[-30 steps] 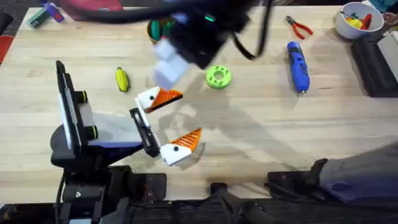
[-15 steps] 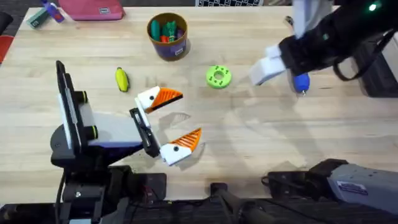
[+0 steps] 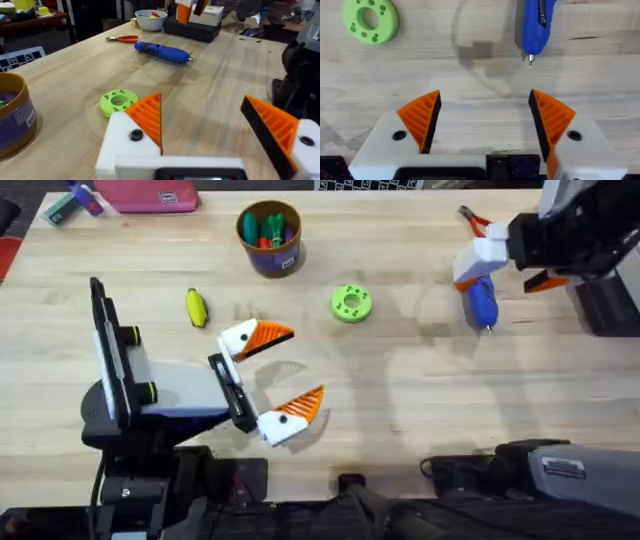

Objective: Pick up the gripper from the table and insert it into the empty holder that is missing its gripper. Then pick up a screw, insert it into the mounting hole, and use the screwdriver to tighten it. Finally, clean up the table by picking up the vegetable and placing it into the bucket.

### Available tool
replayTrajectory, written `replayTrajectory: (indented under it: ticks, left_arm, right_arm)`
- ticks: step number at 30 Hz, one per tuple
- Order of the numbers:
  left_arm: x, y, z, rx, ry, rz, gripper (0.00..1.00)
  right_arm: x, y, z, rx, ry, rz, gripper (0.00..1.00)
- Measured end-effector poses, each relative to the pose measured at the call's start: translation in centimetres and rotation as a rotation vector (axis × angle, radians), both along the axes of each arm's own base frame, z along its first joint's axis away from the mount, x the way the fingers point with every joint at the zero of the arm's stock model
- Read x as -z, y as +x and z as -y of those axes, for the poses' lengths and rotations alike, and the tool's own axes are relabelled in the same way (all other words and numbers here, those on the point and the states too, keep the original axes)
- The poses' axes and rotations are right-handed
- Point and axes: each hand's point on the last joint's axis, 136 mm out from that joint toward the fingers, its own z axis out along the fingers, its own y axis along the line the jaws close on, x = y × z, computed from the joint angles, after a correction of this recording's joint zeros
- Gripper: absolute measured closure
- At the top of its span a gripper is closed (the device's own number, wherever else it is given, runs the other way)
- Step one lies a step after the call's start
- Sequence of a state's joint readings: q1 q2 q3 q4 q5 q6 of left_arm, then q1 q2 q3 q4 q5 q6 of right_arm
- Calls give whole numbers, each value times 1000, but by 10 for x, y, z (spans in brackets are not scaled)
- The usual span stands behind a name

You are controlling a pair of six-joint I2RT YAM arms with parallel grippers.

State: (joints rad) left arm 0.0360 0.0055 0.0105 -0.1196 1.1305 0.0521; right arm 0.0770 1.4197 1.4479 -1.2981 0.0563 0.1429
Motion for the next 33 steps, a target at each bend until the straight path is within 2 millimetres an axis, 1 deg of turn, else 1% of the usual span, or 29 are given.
replayTrajectory:
  ticks: [5,12,13,14,17,19,20,24,27,30,33]
  left_arm:
    - [0,0,0,0,0,0,15]
    - [0,0,0,0,0,0,14]
    - [0,0,0,0,-1,-2,46]
    - [0,0,0,0,0,0,186]
    - [0,0,0,0,0,0,661]
    - [0,0,0,0,2,3,953]
    - [0,0,0,0,2,4,983]
    - [0,0,0,0,2,3,987]
    - [0,0,0,0,2,4,988]
    - [0,0,0,0,2,4,989]
    - [0,0,0,0,2,3,989]
  right_arm:
    - [10,7,6,21,-2,-28,7]
    - [22,10,6,23,-4,-70,8]
    - [23,11,6,23,-5,-73,8]
    - [23,11,6,23,-5,-75,8]
    - [24,11,6,23,-5,-76,8]
    - [24,12,6,23,-5,-73,8]
    - [23,13,6,24,-8,-70,8]
    - [22,23,10,32,-26,-28,8]
    - [19,42,18,56,-35,45,7]
    - [23,61,32,81,-50,86,7]
    - [33,75,49,95,-66,95,7]
